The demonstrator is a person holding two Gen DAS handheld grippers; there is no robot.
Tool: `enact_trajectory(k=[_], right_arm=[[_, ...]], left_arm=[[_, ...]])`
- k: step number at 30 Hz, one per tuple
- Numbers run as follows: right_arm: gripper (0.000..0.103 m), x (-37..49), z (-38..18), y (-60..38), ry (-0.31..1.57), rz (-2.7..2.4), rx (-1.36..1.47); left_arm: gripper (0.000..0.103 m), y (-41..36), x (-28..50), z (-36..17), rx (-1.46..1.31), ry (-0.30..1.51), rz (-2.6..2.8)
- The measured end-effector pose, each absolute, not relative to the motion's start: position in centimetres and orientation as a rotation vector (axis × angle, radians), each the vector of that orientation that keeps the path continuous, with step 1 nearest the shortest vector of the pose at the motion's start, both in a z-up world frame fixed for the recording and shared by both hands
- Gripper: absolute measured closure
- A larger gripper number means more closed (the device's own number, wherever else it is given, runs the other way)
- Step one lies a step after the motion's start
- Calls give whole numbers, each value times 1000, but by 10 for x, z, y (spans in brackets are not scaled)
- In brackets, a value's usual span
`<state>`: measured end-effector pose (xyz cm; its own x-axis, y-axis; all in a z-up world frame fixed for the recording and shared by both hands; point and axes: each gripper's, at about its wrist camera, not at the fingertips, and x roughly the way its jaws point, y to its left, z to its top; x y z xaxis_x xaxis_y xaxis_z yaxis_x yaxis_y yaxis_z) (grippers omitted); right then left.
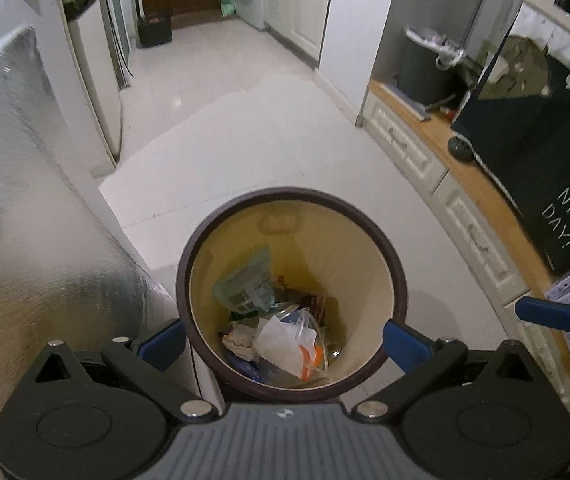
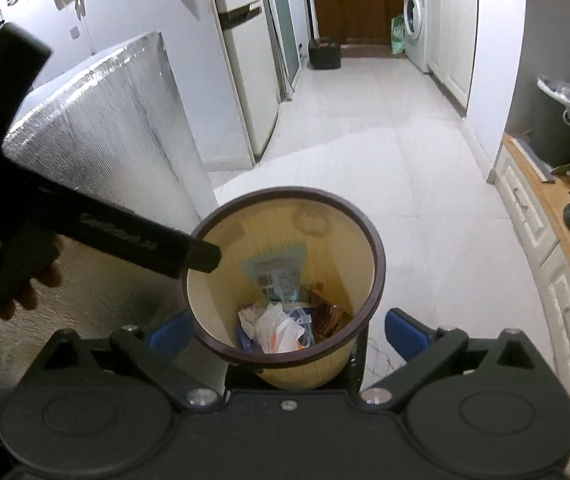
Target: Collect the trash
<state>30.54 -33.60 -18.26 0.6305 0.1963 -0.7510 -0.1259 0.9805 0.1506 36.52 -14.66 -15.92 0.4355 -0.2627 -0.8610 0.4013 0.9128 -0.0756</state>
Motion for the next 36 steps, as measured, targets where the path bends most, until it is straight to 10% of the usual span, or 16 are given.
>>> enact_trajectory(k=[36], right_arm=[[0, 145, -76, -329, 572, 106, 56]], left_arm=[[0, -69, 162, -61, -3, 679, -282]])
